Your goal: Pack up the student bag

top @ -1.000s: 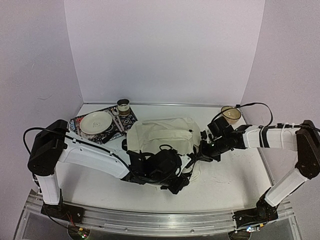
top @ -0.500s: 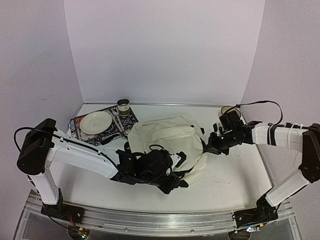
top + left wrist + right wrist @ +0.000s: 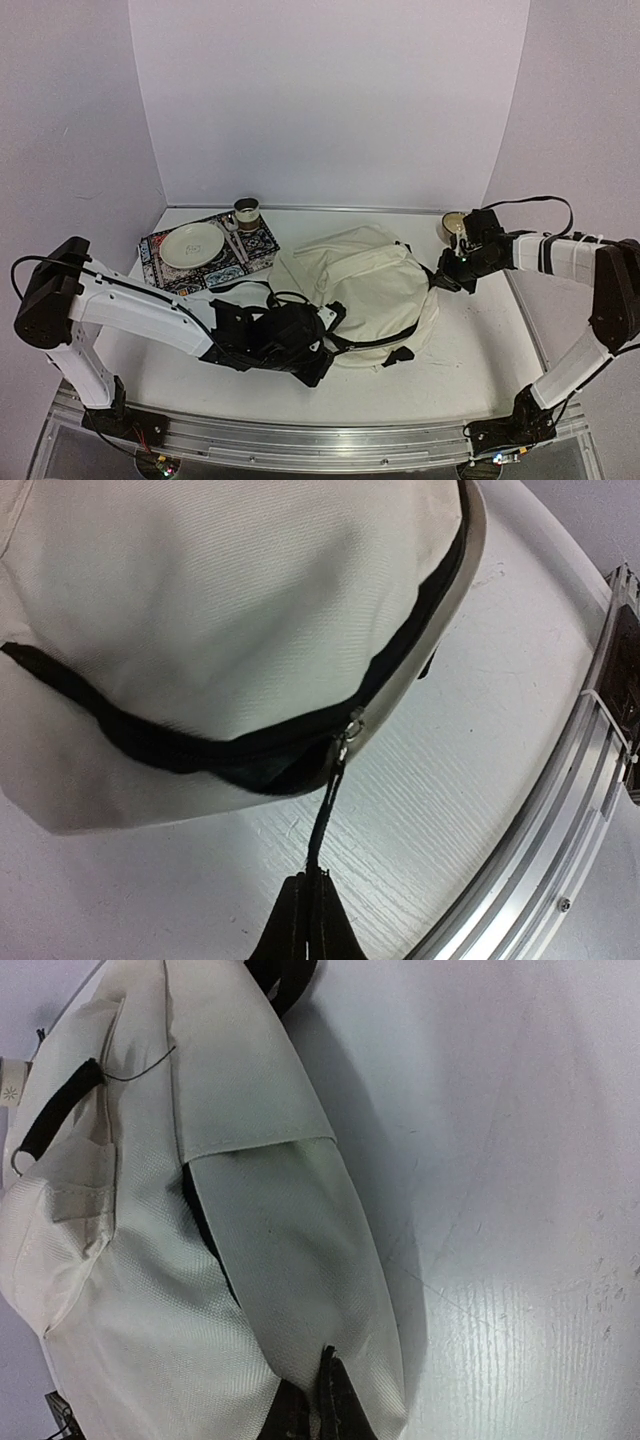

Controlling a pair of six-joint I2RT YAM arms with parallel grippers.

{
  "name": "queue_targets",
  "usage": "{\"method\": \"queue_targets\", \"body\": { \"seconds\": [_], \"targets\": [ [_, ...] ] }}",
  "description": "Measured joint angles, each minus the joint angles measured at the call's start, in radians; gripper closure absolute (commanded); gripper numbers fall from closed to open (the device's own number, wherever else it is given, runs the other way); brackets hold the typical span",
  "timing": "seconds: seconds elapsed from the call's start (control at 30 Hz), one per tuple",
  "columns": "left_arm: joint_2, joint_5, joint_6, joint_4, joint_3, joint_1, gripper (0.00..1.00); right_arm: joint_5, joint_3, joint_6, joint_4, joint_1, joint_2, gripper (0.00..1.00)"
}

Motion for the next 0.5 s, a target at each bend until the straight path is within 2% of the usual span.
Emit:
{"method": "queue_targets", "body": {
  "seconds": [0.07,0.23,0.33,0.5],
  "targets": [
    [0.001,-0.004,0.003,-0.007,0.004,0.005,1.0,0.0,0.001,-0.01,0.002,-0.011,0.009,0.85],
    [0.074,0.007,0.037,-0.029,0.11,0.013,1.0,-0.005,-0.007,-0.015,0.014,-0.01,-0.018,0.58],
    [0.105,0.03,0.06,-0.027,0.159,0.013,1.0,0.006,-0.045,-0.023,0.003,-0.001,-0.119,0.45],
    [0.106,0.074,0.09,-0.017,0.175,0.013,1.0,0.042,-0.076,-0.098,-0.059,0.072,-0.339,0.31]
  ]
}}
